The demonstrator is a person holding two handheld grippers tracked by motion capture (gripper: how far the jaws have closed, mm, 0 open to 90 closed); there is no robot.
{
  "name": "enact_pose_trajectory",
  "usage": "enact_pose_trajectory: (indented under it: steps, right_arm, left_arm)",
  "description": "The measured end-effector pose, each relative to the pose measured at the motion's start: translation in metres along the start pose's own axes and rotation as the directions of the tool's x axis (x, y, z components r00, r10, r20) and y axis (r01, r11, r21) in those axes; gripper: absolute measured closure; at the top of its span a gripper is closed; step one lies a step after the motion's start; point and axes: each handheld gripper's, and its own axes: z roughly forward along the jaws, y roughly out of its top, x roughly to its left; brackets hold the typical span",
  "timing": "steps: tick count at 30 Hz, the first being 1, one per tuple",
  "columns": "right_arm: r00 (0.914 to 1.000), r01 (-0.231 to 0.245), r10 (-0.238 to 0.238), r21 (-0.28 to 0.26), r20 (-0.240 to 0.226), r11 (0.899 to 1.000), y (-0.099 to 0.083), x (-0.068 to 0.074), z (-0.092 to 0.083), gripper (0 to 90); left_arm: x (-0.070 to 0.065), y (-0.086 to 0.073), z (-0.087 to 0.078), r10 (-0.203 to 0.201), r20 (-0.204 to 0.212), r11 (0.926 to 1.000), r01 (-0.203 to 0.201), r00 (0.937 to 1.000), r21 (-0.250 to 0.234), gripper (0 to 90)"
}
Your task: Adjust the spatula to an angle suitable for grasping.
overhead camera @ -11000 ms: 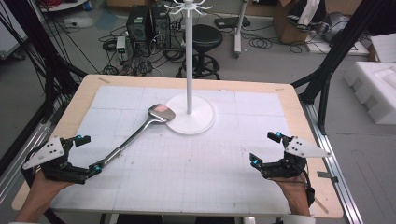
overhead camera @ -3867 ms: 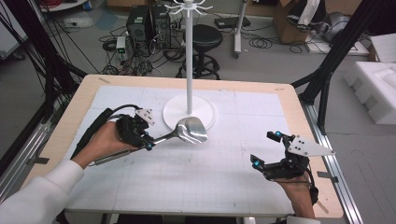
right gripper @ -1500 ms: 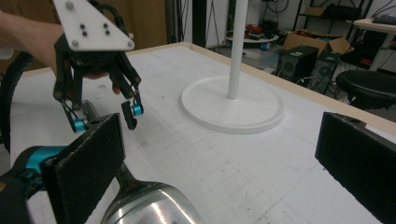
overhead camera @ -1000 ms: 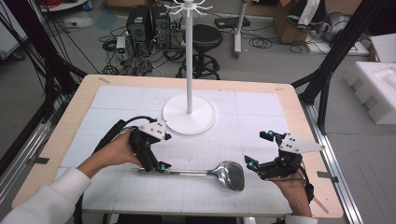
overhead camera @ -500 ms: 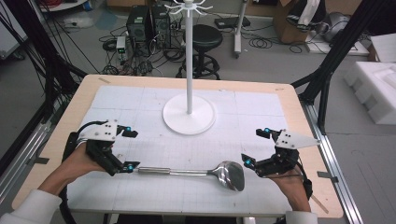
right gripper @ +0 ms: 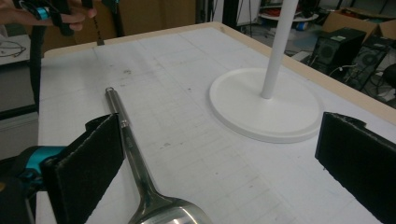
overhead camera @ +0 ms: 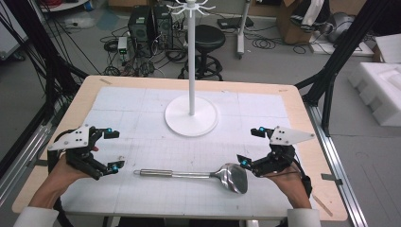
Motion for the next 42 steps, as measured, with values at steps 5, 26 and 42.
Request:
enact_pose_trajectory:
  steps: [5,26,42]
  right_arm:
    - [0.9996,0.009,-0.008,0.025,-0.027,1.000,0.008,0.000,0.008,0.4]
    - [0.9740,0.190,-0.142,0.296,-0.177,0.936,0.027,0.018,0.088,0.5]
    - [0.9347,0.308,-0.183,0.439,-0.305,0.844,0.015,0.039,0.135,4.4]
  left_arm:
    - [0.004,-0.007,-0.004,-0.022,-0.005,0.9998,0.022,0.9998,0.005,1.7]
    - [0.004,-0.004,-0.016,-0.026,-0.035,0.9987,0.025,0.9991,-0.045,1.7]
    - [0.005,-0.005,-0.013,-0.023,-0.031,0.9991,0.022,0.9993,-0.037,1.7]
